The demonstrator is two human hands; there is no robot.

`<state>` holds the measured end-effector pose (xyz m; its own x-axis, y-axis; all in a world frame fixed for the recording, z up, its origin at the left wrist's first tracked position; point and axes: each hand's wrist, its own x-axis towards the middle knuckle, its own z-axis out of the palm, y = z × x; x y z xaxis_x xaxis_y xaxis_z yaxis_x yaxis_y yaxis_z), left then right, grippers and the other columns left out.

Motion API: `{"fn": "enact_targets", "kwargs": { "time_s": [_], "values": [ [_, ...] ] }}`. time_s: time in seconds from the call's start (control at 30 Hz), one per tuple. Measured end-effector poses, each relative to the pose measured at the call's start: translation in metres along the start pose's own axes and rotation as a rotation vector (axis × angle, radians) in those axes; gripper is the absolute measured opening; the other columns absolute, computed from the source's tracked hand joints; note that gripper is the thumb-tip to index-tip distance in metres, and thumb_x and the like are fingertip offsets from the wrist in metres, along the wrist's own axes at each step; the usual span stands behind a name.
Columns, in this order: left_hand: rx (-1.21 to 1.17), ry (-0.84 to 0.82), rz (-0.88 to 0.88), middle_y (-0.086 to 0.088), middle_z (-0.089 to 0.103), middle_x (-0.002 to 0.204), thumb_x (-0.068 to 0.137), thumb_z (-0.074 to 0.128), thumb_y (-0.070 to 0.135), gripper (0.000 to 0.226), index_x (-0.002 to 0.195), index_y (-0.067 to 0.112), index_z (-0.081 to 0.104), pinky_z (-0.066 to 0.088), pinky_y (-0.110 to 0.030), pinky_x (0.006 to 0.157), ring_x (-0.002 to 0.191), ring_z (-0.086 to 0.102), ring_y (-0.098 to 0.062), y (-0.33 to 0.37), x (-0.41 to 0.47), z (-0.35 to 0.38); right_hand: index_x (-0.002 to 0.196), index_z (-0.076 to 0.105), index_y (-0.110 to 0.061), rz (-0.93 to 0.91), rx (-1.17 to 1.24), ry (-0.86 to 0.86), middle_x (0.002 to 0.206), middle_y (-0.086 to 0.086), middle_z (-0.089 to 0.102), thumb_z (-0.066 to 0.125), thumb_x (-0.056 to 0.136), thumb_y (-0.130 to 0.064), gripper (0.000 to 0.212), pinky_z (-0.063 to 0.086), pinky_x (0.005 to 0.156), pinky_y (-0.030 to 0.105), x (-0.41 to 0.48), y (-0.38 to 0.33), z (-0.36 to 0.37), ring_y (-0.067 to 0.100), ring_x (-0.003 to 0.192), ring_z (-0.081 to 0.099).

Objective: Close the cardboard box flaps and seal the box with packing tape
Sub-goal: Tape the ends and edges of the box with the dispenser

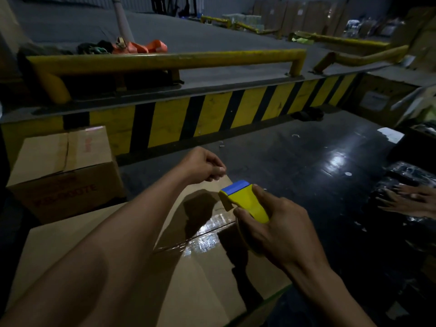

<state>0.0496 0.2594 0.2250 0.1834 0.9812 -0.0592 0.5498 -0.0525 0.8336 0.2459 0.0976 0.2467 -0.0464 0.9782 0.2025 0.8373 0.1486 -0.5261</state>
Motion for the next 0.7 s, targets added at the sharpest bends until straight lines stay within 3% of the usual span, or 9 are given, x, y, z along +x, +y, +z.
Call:
{"fn": "enact_targets", "kwargs": {
  "time_s": [0.13,0.3,0.5,0.7],
  "values": [
    [0.066,-0.036,0.008,-0.001,0.075,0.083,0.088,0.074,0.014,0.005,0.092,0.016,0.076,0.057,-0.022,0.067,0.078,0.073,-0.010,-0.006,0.027,0.001,0.146,0.043,-0.033,0.073,0.023,-0.025,0.118,0.000,0.066,0.053,0.084,-0.068,0.072,0.051,0.082,0.034,0.016,-0.008,0.004,0.016,0.103,0.061],
    [0.097,-0.072,0.018,-0.001,0.075,0.089,0.086,0.076,0.012,0.008,0.094,0.013,0.077,0.061,-0.026,0.072,0.084,0.073,-0.012,-0.020,0.047,0.006,0.134,0.052,-0.029,0.132,-0.019,-0.068,0.111,0.001,0.068,0.053,0.084,-0.067,0.063,0.053,0.079,0.038,0.026,-0.017,0.010,0.024,0.102,0.063],
    [0.057,-0.093,0.032,-0.002,0.076,0.080,0.084,0.079,0.010,0.008,0.081,0.017,0.077,0.062,-0.033,0.076,0.075,0.074,-0.010,-0.035,0.061,0.010,0.140,0.047,-0.035,0.146,-0.067,-0.131,0.110,-0.006,0.069,0.051,0.081,-0.073,0.070,0.053,0.079,0.034,0.029,-0.015,0.006,0.017,0.104,0.062],
    [0.073,-0.100,0.044,0.001,0.076,0.084,0.085,0.078,0.012,0.007,0.085,0.019,0.077,0.061,-0.029,0.077,0.081,0.073,-0.010,-0.040,0.068,0.009,0.134,0.047,-0.035,0.134,-0.066,-0.160,0.095,-0.007,0.068,0.047,0.078,-0.076,0.069,0.053,0.074,0.036,0.030,-0.016,0.003,0.013,0.089,0.062]
  ]
}}
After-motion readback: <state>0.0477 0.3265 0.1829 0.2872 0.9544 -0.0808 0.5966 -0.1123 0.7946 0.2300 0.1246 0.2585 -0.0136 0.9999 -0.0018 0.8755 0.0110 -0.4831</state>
